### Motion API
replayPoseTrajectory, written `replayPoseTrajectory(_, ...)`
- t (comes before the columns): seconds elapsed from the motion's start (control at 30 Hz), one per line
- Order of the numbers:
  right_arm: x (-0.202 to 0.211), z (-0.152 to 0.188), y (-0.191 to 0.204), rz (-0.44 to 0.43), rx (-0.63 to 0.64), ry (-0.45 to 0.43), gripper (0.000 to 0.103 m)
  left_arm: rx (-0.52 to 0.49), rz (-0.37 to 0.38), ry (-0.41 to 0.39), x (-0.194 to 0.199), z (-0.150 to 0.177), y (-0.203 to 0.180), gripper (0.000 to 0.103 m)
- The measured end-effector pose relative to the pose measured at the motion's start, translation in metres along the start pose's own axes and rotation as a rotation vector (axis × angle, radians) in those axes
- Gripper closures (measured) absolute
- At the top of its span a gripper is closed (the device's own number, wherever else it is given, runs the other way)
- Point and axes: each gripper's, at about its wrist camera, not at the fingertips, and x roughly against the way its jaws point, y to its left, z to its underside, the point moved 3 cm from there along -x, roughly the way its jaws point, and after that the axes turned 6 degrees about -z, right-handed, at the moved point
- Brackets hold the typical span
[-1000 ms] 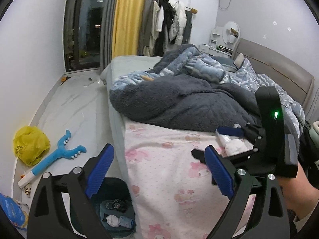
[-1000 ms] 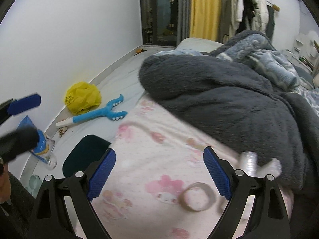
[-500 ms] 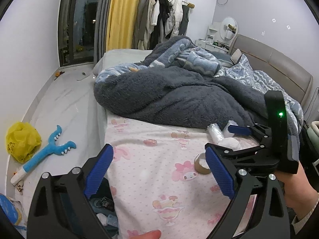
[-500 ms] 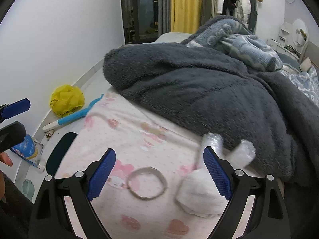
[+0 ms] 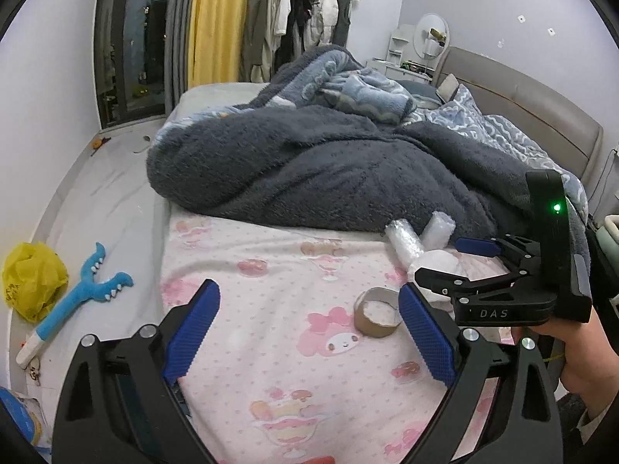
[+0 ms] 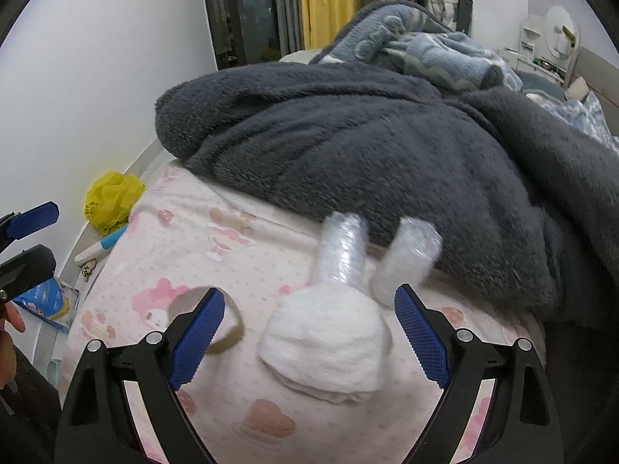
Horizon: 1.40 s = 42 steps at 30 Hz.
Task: Collect trash
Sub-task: 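Grasp the white cloth ball on the sheet with the right gripper, then lower the left gripper around the cardboard tape roll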
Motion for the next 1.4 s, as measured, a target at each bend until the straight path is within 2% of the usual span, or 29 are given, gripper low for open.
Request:
replayPoseTrajectory(0.2, -0.004, 0.009, -0.018, -0.020, -0.046, 0.018, 0.012, -0.028, -0.004, 0.043, -0.016, 0.004, -0.015, 0.008)
replayPoseTrajectory(0.43, -0.006, 0.016, -0.023, -0.047, -0.043, 0.021, 0.013, -0.041, 0.034, 0.102, -0.035, 0.010, -0.032, 0.008)
replayPoseTrajectory(0.47, -0.006, 0.016, -0.022, -0.047, -0.034, 0.024, 0.017, -0.044, 0.042, 0.110, -0.038, 0.012, -0.035, 0.008)
replayPoseTrajectory(0.5, -0.007, 0.017, -0.020, -0.044, -0.019, 0.032, 0.026, -0.046, 0.047, 0.115, -0.040, 0.012, -0.037, 0.008)
replayPoseTrajectory(0.6, -0.007, 0.019, -0.018, -0.062, -0.006, 0.048, 0.038, -0.060, 0.058, 0.128, -0.045, 0.014, -0.045, 0.008)
replayPoseTrajectory(0.73, -0.003, 0.020, -0.020, -0.071, -0.003, 0.045, 0.045, -0.071, 0.070, 0.148, -0.053, 0.019, -0.055, 0.009)
replayPoseTrajectory(0.97, 0.013, 0.020, -0.033, -0.099, -0.046, 0.014, 0.046, -0.046, 0.084, 0.181, -0.069, 0.025, -0.062, 0.015)
replayPoseTrajectory(1.13, 0.022, 0.022, -0.041, -0.137, -0.071, -0.001, 0.047, -0.060, 0.063, 0.196, -0.078, 0.030, -0.070, 0.025)
replayPoseTrajectory(1.4, 0.033, 0.025, -0.046, -0.165, -0.084, -0.023, 0.049, -0.070, 0.032, 0.197, -0.089, 0.033, -0.078, 0.048)
